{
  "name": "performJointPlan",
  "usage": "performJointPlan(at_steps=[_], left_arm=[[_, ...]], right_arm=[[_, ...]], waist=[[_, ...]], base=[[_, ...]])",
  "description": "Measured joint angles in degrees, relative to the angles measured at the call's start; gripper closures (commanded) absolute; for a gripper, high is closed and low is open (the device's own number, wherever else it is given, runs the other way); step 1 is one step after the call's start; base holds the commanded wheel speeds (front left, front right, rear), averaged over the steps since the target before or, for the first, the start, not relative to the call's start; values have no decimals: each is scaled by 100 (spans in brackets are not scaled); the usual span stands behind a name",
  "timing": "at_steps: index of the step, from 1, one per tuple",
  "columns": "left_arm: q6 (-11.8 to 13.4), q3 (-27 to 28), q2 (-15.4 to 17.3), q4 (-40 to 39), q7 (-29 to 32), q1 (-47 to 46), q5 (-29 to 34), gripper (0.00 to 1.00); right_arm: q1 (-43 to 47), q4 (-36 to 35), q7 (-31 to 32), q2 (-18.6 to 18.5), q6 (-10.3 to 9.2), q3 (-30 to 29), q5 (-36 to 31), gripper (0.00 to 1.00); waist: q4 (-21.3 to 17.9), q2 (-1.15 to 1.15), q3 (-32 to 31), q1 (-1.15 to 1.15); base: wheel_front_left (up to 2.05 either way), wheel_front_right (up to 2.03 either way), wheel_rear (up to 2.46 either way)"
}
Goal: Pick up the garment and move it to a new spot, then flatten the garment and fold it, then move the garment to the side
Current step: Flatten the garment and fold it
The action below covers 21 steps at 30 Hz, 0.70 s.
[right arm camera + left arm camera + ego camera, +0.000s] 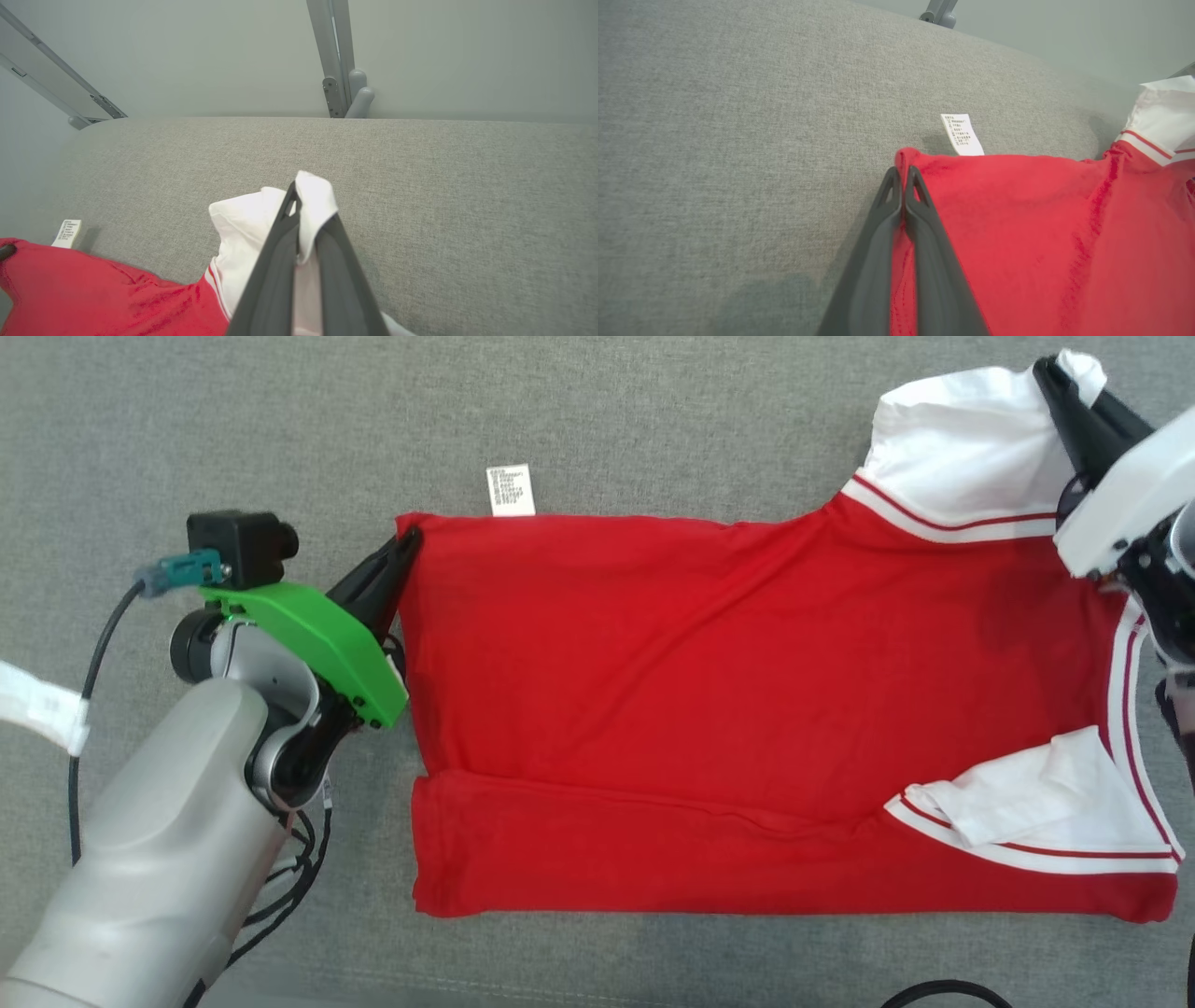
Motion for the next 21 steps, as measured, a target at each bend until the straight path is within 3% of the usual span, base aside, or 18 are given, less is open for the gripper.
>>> performJointPlan(at_steps=[6, 12, 21], left_arm=[[0, 16, 283, -375, -345, 592, -48, 100], [2, 24, 463, -867, -768, 1274, -60, 100], [136, 156, 631, -1483, -1388, 2551, -118, 100]], right_arm=[[1274, -915, -172, 42, -1, -265, 348, 100], [2487, -1728, -276, 380, -1, -503, 505, 100], [3559, -1895, -470, 842, -1, -700, 554, 100]], waist=[[-135, 0, -413, 0], [-346, -2, -766, 0], [-745, -2, -1027, 0]], base=[[0, 0, 0], [0, 0, 0], [0, 0, 0]])
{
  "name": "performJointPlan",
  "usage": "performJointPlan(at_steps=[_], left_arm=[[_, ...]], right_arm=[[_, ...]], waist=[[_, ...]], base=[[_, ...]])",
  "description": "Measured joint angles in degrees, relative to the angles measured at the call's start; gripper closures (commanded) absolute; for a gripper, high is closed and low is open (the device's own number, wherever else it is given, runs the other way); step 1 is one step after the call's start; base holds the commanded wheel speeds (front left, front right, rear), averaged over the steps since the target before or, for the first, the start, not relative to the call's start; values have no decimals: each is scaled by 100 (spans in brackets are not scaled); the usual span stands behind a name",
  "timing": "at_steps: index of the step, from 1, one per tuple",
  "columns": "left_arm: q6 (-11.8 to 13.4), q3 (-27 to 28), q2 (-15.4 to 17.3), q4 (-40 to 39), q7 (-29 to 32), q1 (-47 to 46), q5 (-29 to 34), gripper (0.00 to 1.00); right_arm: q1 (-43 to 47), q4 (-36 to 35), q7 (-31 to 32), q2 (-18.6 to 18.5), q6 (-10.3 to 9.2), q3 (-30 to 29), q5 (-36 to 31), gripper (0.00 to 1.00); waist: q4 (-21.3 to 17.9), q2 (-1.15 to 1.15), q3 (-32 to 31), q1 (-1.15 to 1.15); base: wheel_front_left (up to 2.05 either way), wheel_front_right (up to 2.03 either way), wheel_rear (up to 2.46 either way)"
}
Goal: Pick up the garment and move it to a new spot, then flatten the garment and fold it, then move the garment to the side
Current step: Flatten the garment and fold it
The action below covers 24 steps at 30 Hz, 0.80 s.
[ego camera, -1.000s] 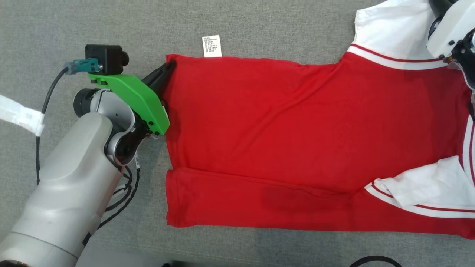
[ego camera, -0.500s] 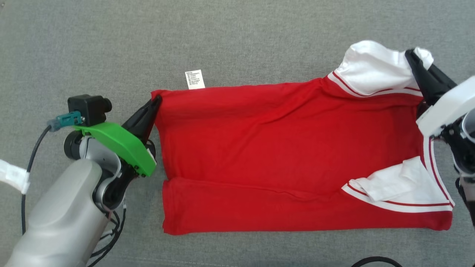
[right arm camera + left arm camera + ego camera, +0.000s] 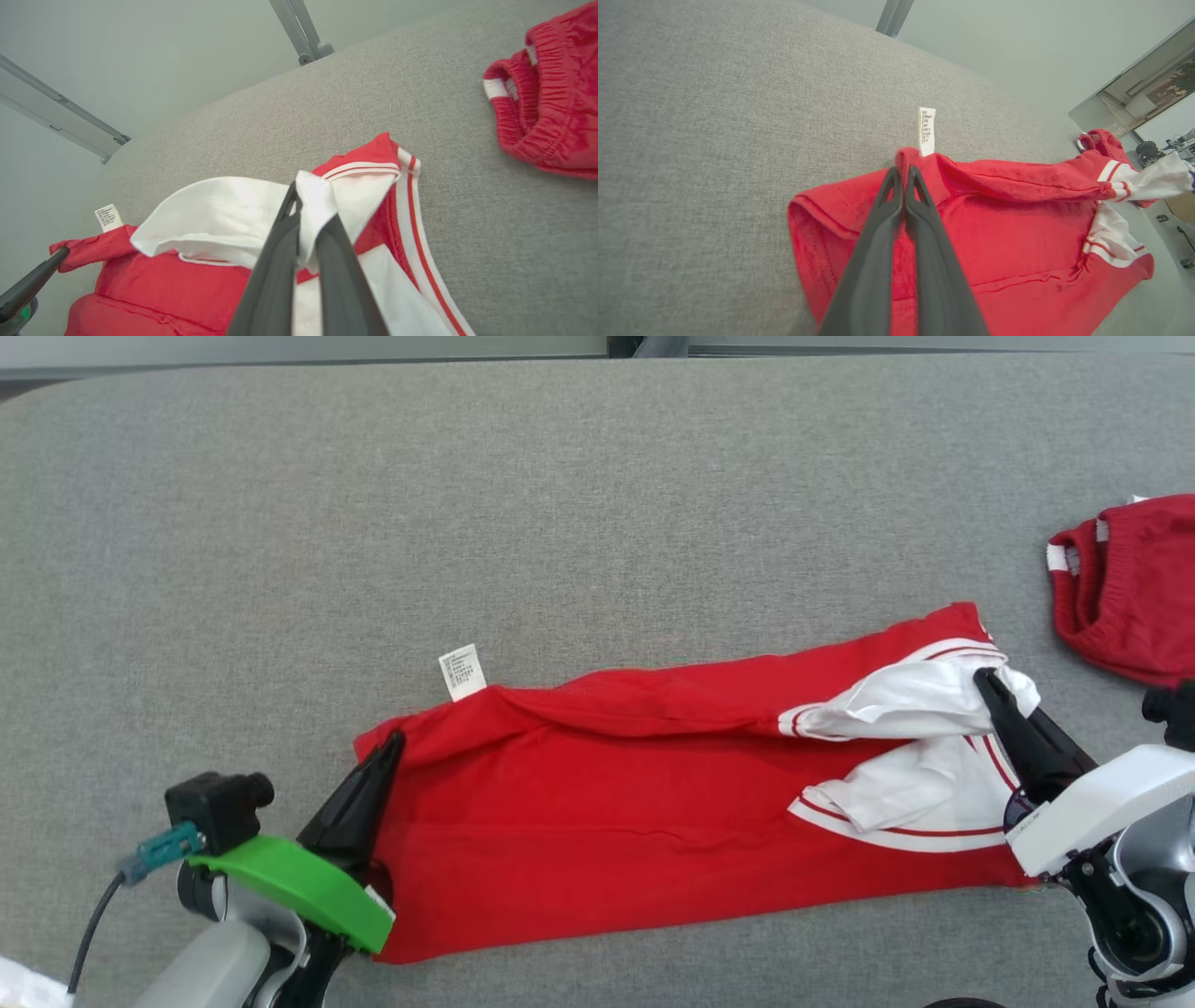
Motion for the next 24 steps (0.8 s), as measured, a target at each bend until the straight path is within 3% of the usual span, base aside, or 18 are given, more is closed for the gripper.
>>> performJointPlan(at_steps=[8, 13, 14, 15, 16, 17, 18, 24], left_arm=[[98, 961, -46, -578, -137, 726, 492, 100], [-5, 1165, -212, -646, -143, 1102, 726, 100], [-22, 1122, -244, -611, -143, 1181, 789, 94], [-54, 1104, -264, -584, -143, 1240, 893, 80], [-60, 1101, -290, -563, -143, 1278, 966, 58], [-70, 1079, -300, -510, -143, 1311, 1049, 34], [-78, 1036, -299, -427, -143, 1344, 1158, 0], [48, 922, -252, 113, -86, 1629, 1668, 0]], right_arm=[[303, 156, -118, 67, 0, 31, 16, 100], [419, 502, -166, 75, 0, 168, -67, 100], [418, 616, -191, 71, 0, 231, -81, 100], [414, 735, -236, 63, 0, 289, -126, 90], [406, 886, -253, 37, 0, 348, -167, 68], [402, 1006, -293, -7, 0, 425, -233, 20], [386, 1110, -358, -55, 0, 488, -300, 0], [282, 1190, -501, -322, 1, 708, -315, 0]], waist=[[-67, 0, -218, 0], [-40, 0, -252, 0], [-48, 0, -255, 0], [-60, 0, -260, 0], [-74, 0, -264, 0], [-86, 0, -266, 0], [-95, 1, -269, 0], [-119, 1, -294, 0]], base=[[0, 0, 0], [0, 0, 0], [0, 0, 0], [0, 0, 0], [0, 0, 0], [0, 0, 0], [0, 0, 0], [0, 0, 0]])
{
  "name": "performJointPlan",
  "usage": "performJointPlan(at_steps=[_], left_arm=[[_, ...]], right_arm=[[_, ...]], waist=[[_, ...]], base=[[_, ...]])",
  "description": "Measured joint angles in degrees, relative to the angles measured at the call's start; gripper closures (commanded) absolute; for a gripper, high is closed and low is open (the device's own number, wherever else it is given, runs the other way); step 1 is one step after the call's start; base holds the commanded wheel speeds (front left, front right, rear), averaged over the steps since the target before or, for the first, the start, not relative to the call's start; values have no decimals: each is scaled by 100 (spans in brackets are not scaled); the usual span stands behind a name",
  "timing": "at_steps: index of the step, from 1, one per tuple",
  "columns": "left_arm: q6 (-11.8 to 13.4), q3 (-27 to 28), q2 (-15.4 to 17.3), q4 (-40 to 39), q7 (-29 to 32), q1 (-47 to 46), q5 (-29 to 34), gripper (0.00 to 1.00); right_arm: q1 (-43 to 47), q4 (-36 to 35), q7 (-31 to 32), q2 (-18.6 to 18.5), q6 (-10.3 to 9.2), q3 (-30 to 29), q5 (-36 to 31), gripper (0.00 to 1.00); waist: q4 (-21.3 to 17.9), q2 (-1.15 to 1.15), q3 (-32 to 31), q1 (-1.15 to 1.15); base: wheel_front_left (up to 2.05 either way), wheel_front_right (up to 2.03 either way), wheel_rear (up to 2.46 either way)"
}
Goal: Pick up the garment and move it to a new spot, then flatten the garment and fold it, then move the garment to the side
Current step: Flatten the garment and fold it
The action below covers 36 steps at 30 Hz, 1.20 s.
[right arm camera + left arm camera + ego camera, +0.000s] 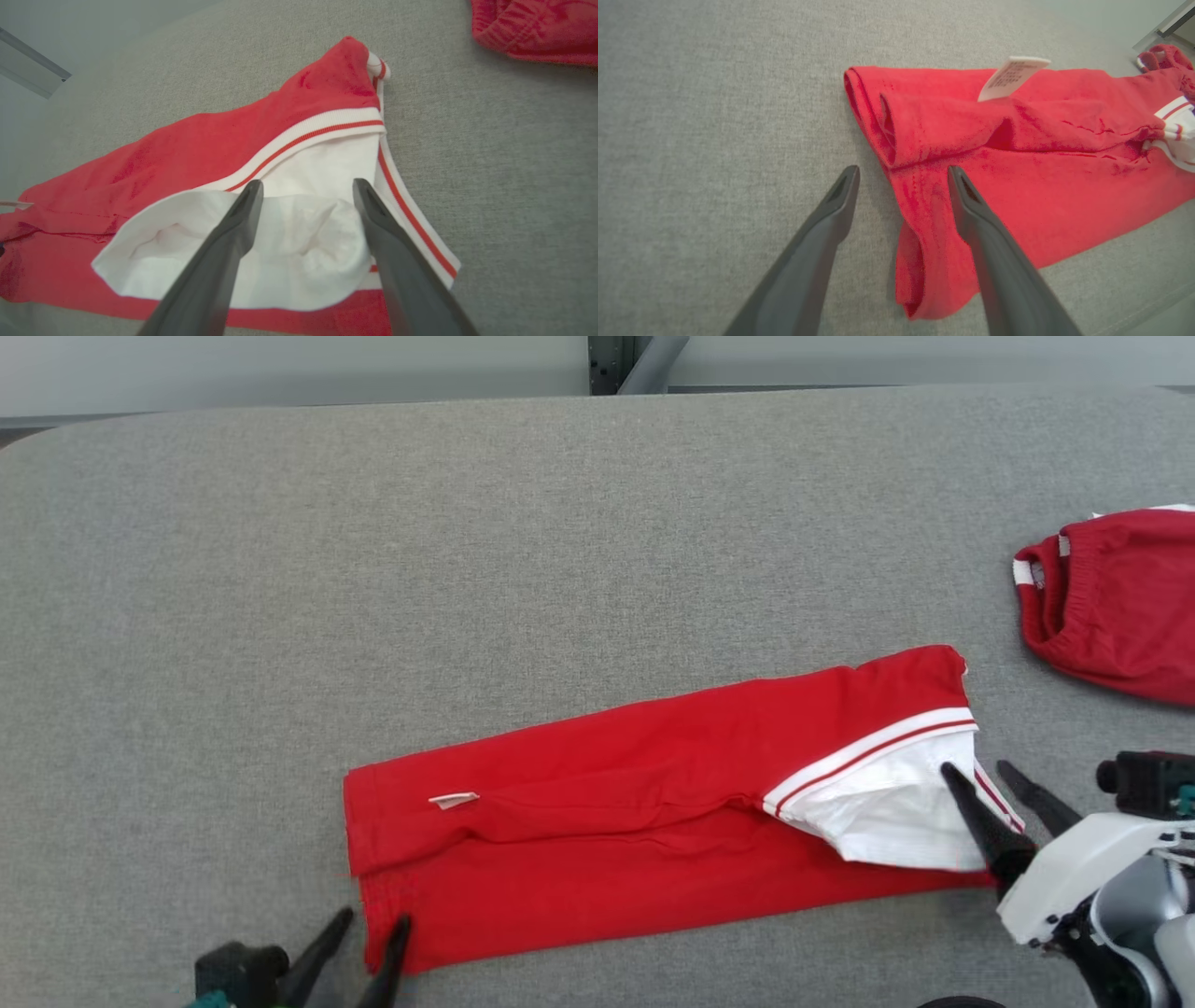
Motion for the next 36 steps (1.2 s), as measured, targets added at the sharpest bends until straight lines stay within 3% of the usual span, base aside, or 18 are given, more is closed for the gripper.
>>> performJointPlan(at_steps=[2, 4, 8, 10, 13, 17, 22, 30, 31, 36], left_arm=[[81, -162, 105, 7, 225, 259, 53, 0], [354, -201, 248, -105, 316, 531, 194, 0], [1366, 534, 285, -658, -25, 740, 499, 0], [1697, 999, 130, -1053, -35, 852, 751, 0], [1817, 1532, -203, -1719, -52, 1004, 1325, 0], [1635, 1958, -717, -2146, -56, 1173, 1844, 0], [1118, 2231, -1224, -2125, -56, 1169, 2208, 0], [393, 2606, -1718, -1788, -57, 1143, 2557, 0], [292, 2700, -1798, -1707, -57, 1136, 2615, 0], [148, 2891, -1951, -1528, -57, 1108, 2749, 0]], right_arm=[[19, -136, 0, -234, 0, -74, -5, 0], [40, -270, -37, -401, -1, -257, -29, 0], [34, -441, 13, -449, 0, -515, -123, 0], [7, -413, 87, -448, -1, -575, -282, 0], [-178, -212, 231, -339, -1, -490, -428, 0], [-465, 303, 436, -180, 1, -252, -493, 0], [-656, 1080, 514, -242, -1, -97, -560, 0], [-996, 1804, 700, -371, -4, 249, -263, 0], [-1074, 1807, 971, -408, -32, 403, 209, 100], [-1078, 1614, 1058, -605, 1, 389, 1066, 100]], waist=[[-42, 0, -10, 0], [-89, 0, -17, 0], [-122, 0, -20, 0], [-94, 0, -18, 0], [-32, 0, -3, 0], [78, 0, 18, 0], [285, 1, 45, 0], [548, 0, 80, 0], [548, 0, 52, 0], [483, 1, -72, 0]], base=[[0, 0, 0], [0, 0, 0], [0, 0, 0], [0, 0, 0], [0, 0, 0], [0, 0, 0], [0, 0, 0], [0, 0, 0], [0, 0, 0], [0, 0, 0]])
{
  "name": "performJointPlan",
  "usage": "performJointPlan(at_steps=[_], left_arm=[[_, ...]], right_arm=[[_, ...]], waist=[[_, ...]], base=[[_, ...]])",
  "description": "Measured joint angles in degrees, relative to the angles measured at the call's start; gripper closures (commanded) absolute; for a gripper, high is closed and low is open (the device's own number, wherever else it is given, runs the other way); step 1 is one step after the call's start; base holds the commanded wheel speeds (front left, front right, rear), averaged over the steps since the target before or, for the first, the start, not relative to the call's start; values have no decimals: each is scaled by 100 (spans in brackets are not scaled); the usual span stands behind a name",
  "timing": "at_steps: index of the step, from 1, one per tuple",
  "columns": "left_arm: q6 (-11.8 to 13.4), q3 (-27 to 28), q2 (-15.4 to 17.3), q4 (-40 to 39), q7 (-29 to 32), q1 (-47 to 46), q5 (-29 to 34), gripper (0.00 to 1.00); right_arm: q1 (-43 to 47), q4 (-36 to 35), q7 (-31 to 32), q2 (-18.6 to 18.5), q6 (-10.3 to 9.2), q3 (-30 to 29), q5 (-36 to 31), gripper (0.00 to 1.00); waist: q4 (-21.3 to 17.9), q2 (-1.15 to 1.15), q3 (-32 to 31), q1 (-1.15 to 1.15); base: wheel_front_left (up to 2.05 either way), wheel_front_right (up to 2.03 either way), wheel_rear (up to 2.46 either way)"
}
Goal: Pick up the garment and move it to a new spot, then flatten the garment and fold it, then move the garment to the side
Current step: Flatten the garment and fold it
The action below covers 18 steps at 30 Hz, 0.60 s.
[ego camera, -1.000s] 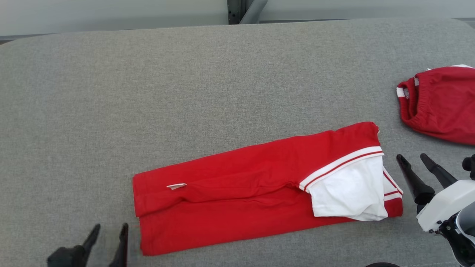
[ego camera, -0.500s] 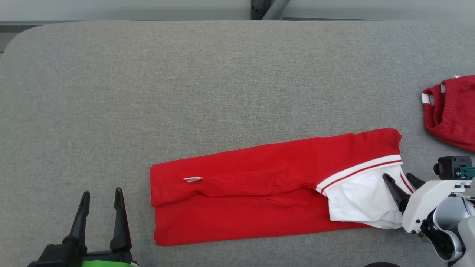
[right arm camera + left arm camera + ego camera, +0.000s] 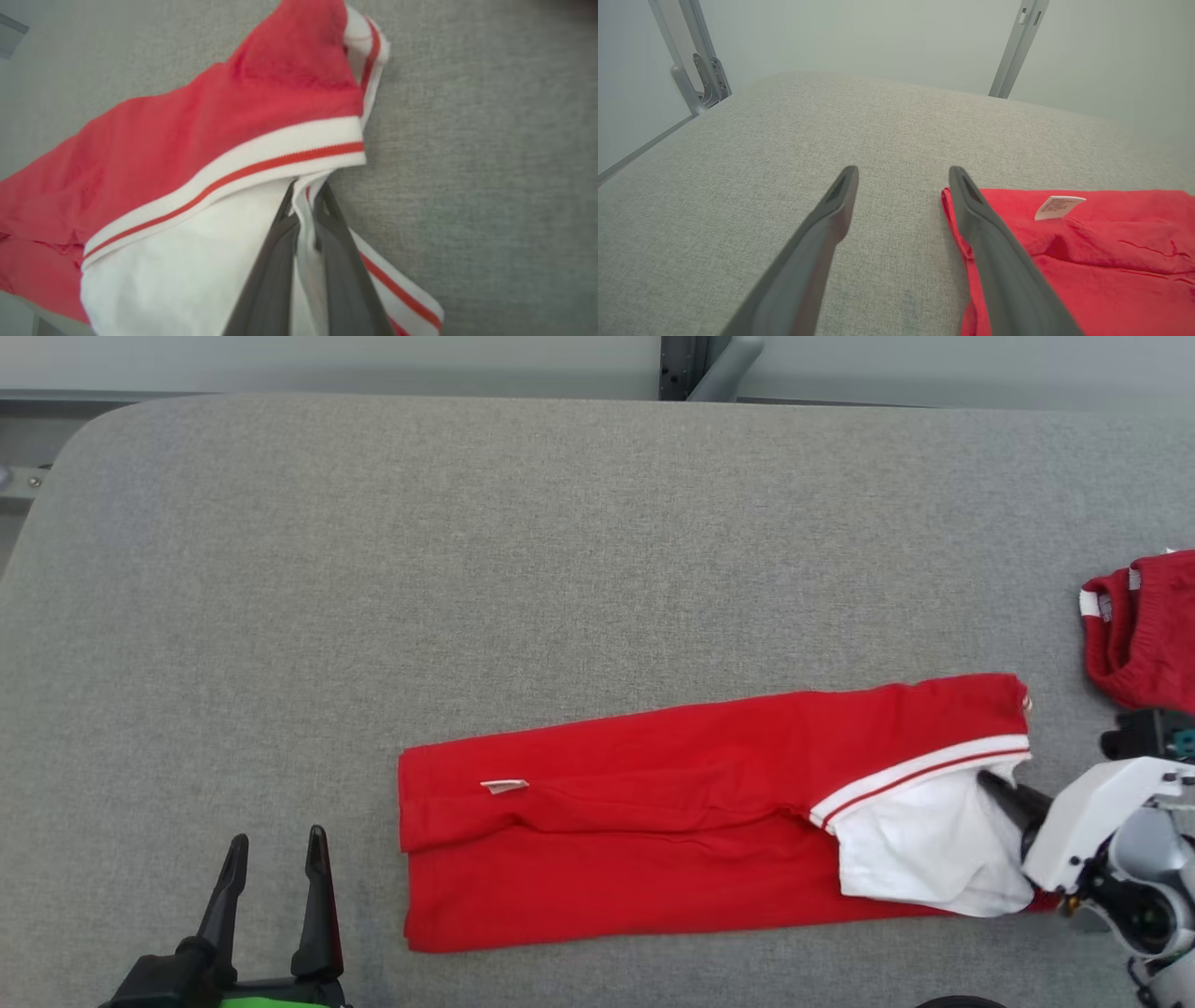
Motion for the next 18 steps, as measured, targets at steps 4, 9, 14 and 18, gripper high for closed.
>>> performJointPlan(at_steps=[4, 9, 14, 18], left_arm=[[-83, 25, -74, 221, 0, 3, 56, 0], [-123, 33, -164, 347, 0, 20, 73, 0], [-111, 54, -181, 356, 0, 124, -11, 0], [-69, -75, -186, 377, 0, 122, -164, 0]], right_arm=[[-1, -236, 108, -609, 0, -414, 336, 100], [60, -892, 200, -1221, -2, -1129, 621, 100], [404, -2232, 528, -1303, -3, -1356, 669, 100], [552, -3249, 948, -808, -3, -583, 405, 100]], waist=[[-97, 0, -104, 0], [-181, 0, -257, 0], [-263, 0, -326, 0], [-349, 0, -269, 0]], base=[[0, 0, 0], [0, 0, 0], [0, 0, 0], [0, 0, 0]])
